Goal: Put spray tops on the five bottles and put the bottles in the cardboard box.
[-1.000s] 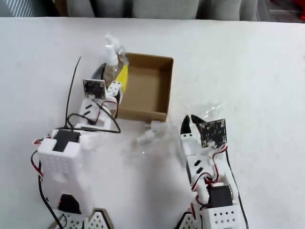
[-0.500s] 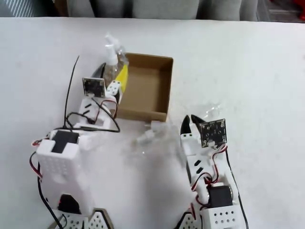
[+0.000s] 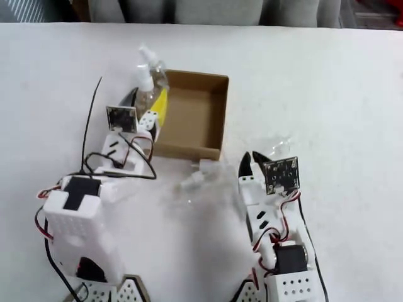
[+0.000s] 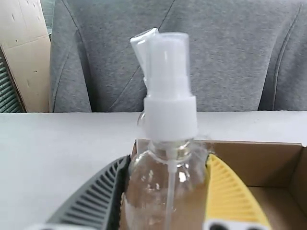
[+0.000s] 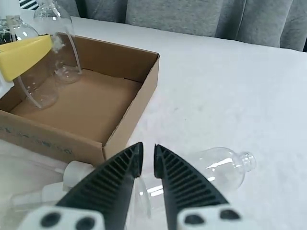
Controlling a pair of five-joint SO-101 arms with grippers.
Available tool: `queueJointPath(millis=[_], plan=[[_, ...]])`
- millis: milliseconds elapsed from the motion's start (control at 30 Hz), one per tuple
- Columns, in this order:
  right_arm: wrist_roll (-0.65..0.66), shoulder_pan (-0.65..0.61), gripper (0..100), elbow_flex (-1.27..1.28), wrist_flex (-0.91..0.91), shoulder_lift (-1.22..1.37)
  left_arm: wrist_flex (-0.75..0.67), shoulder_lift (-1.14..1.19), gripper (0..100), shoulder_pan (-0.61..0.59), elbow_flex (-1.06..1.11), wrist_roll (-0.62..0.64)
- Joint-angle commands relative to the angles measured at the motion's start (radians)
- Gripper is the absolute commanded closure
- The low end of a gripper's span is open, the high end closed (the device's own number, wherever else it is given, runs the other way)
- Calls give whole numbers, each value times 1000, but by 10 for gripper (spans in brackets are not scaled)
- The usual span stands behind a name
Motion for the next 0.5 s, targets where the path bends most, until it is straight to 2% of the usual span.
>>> queueJointPath(millis=[0,100,267,467], plan=[[2,7,981,9,2,-13,26,-38,810,-25,21,-12],[2,7,981,9,2,-13,26,-38,799,-25,20,-12],[2,7,981,9,2,-13,40,-38,665,-27,25,-6],[2,7,981,9,2,-13,80,-39,657,-50,-2,-2]])
